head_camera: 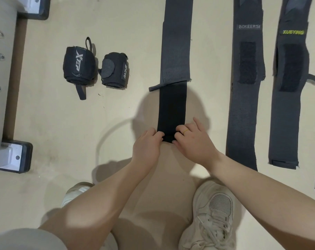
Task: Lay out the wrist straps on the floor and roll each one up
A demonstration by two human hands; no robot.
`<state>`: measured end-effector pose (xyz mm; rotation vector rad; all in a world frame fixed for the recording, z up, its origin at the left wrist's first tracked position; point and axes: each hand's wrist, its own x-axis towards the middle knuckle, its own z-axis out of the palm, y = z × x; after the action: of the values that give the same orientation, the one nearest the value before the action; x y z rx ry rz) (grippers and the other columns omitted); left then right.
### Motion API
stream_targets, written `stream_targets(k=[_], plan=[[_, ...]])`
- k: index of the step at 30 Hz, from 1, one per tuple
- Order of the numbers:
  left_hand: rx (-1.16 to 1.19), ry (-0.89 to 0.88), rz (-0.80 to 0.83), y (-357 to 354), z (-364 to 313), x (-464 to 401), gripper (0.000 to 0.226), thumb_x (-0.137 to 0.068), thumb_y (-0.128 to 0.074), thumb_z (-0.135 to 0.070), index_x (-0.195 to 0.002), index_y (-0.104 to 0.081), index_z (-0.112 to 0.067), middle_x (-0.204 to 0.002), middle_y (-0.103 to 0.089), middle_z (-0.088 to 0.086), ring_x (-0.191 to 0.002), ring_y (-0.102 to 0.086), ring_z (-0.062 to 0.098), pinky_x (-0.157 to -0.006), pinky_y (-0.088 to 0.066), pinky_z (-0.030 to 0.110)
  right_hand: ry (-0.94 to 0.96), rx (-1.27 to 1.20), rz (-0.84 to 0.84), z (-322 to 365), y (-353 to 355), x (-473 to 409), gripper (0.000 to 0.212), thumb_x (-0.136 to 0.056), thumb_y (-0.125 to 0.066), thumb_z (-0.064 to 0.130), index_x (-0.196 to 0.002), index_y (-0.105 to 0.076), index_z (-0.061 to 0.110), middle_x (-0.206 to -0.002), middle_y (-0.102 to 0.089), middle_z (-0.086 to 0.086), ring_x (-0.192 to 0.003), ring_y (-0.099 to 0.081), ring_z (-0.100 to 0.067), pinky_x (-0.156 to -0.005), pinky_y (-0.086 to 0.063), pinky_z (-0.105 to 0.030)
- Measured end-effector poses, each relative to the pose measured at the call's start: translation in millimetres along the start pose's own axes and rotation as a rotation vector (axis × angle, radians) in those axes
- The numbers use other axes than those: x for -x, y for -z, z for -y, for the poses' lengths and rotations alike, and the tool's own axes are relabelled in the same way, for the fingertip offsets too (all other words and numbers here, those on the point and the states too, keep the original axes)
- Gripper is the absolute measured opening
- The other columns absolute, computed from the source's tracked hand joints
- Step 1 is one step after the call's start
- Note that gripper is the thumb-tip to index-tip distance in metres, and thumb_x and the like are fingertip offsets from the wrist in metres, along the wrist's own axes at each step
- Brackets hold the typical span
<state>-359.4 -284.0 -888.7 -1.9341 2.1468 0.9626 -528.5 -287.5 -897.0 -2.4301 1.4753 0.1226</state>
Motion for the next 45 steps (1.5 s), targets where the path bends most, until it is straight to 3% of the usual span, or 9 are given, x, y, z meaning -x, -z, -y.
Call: stream_targets(k=[5,10,15,22,24,30,34,38,45], plan=[[-0.061,0.023,0.018,2,-5,-7,0.029,-0.100,-0.038,-0.021,-0.123,-0.056,-0.016,-0.105,-0.053,0.004,-0.098,-0.050,0.024,-0.075,-0.040,0.031,-0.123,-0.146,0.012,5,-3,-2,0.014,-0.072,-0.076,0.018,-0.070,-0.066,0.009,-0.082,-0.064,-0.005,-0.071,-0.062,-0.028,-0.078,-0.051,-0.040],[-0.120,-0.083,-0.124,1,4,-10,0.020,-0.090,-0.051,-0.013,-0.107,-0.061,-0.012,-0.109,-0.056,0.007,-0.095,-0.053,0.029,-0.074,-0.038,0.033,-0.324,-0.251,0.109,6,1,-12,0.027,-0.098,-0.044,0.027,-0.107,-0.067,0.015,-0.113,-0.056,-0.001,-0.107,-0.050,-0.026,-0.094,-0.030,-0.034],[-0.349,-0.347,-0.242,1,18,-15,0.023,-0.075,-0.047,-0.022,-0.083,-0.068,-0.016,-0.086,-0.065,-0.002,-0.082,-0.052,0.019,-0.069,-0.035,0.026,-0.608,-0.597,0.094,2,0,-17,0.014,-0.090,-0.060,0.028,-0.097,-0.060,0.016,-0.094,-0.048,0.004,-0.090,-0.051,-0.020,-0.066,-0.035,-0.029],[-0.386,-0.329,-0.201,1,12,-19,0.012,-0.073,-0.056,-0.012,-0.078,-0.066,-0.013,-0.077,-0.064,-0.002,-0.068,-0.060,0.022,-0.065,-0.025,0.028,-0.236,-0.221,-0.027,2,4,-19,0.022,-0.078,-0.072,0.016,-0.069,-0.056,0.004,-0.082,-0.055,-0.009,-0.063,-0.054,-0.028,-0.051,-0.035,-0.026],[-0.401,-0.318,-0.194,0,13,-18,0.024,-0.079,-0.044,-0.019,-0.078,-0.066,-0.013,-0.076,-0.064,-0.002,-0.066,-0.061,0.021,-0.064,-0.025,0.029,-0.162,-0.179,-0.078,-2,1,-18,0.031,-0.082,-0.060,0.030,-0.060,-0.060,0.008,-0.072,-0.057,-0.007,-0.053,-0.055,-0.026,-0.049,-0.039,-0.025],[-0.393,-0.265,-0.222,1,10,-23,0.032,-0.082,-0.037,-0.022,-0.080,-0.068,-0.013,-0.077,-0.061,0.001,-0.066,-0.060,0.022,-0.062,-0.039,0.027,-0.307,-0.295,0.067,-7,-1,-23,0.029,-0.097,-0.045,0.039,-0.105,-0.059,0.014,-0.103,-0.060,-0.002,-0.101,-0.055,-0.023,-0.081,-0.034,-0.032],[-0.367,-0.219,-0.245,5,2,-34,0.033,-0.082,-0.037,-0.024,-0.079,-0.069,-0.014,-0.078,-0.061,0.001,-0.068,-0.059,0.023,-0.061,-0.039,0.026,-0.522,-0.399,0.056,-6,3,-38,0.024,-0.093,-0.054,0.034,-0.103,-0.051,0.013,-0.101,-0.058,-0.004,-0.094,-0.055,-0.027,-0.071,-0.033,-0.031],[-0.345,-0.302,-0.276,3,3,-37,0.021,-0.077,-0.045,-0.015,-0.083,-0.065,-0.014,-0.080,-0.061,0.001,-0.070,-0.059,0.023,-0.065,-0.026,0.026,-0.456,-0.271,0.069,-9,7,-44,0.022,-0.093,-0.055,0.033,-0.100,-0.057,0.013,-0.112,-0.051,-0.006,-0.106,-0.047,-0.026,-0.079,-0.032,-0.032],[-0.384,-0.466,-0.382,-10,20,-27,0.034,-0.079,-0.044,-0.017,-0.098,-0.069,-0.006,-0.096,-0.067,0.007,-0.098,-0.047,0.019,-0.080,-0.033,0.030,-0.059,0.118,-0.099,-10,-1,-30,0.029,-0.078,-0.073,0.031,-0.059,-0.060,0.015,-0.063,-0.053,0.000,-0.061,-0.052,-0.022,-0.064,-0.038,-0.032]])
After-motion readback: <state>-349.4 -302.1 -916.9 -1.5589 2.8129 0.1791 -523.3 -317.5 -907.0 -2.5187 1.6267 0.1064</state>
